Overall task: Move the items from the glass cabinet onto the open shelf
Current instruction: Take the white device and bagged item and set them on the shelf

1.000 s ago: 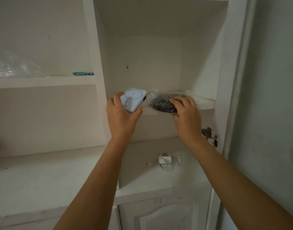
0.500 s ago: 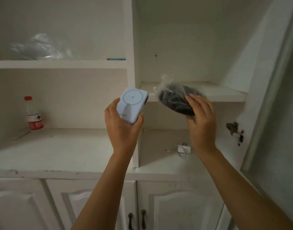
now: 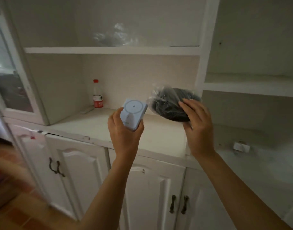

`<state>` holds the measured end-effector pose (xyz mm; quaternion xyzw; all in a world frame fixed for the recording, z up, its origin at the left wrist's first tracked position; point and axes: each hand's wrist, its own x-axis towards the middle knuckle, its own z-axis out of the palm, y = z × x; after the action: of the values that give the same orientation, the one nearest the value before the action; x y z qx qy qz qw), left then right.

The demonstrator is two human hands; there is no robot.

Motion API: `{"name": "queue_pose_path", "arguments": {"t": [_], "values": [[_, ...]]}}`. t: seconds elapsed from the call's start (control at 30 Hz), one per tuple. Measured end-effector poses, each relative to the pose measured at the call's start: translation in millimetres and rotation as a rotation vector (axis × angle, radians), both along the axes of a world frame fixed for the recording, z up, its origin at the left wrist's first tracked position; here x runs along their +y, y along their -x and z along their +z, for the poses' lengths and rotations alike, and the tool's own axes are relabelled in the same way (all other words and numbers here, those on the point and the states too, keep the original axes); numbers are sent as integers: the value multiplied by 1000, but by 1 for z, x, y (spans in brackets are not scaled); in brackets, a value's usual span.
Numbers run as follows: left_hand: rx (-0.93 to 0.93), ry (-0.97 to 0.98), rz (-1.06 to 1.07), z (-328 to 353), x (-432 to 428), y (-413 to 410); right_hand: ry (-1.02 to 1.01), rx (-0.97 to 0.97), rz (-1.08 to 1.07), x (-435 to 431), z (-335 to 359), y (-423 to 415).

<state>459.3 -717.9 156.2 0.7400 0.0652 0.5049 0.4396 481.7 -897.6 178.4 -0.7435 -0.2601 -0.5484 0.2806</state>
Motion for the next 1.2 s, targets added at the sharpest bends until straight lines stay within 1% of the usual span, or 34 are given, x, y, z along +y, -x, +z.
{"name": "queue_pose_path", "arguments": {"t": [0.17, 0.27, 0.47, 0.67, 0.93, 1.1, 1.2], "values": [[64, -22, 108, -23, 77, 25, -47, 204, 110, 71, -38, -4], [137, -30, 161, -40, 118, 37, -19, 293, 128, 109, -59, -8], [218, 15, 199, -71, 180, 44, -7, 364, 164, 166, -82, -12], [259, 40, 214, -91, 211, 31, -4, 403, 179, 197, -95, -36], [299, 52, 225, -105, 259, -32, -31, 452, 188, 244, -110, -111], [315, 79, 230, -99, 287, -101, -37, 506, 212, 276, -116, -174], [322, 108, 211, -94, 298, -147, -23, 570, 228, 294, -116, -223]]}}
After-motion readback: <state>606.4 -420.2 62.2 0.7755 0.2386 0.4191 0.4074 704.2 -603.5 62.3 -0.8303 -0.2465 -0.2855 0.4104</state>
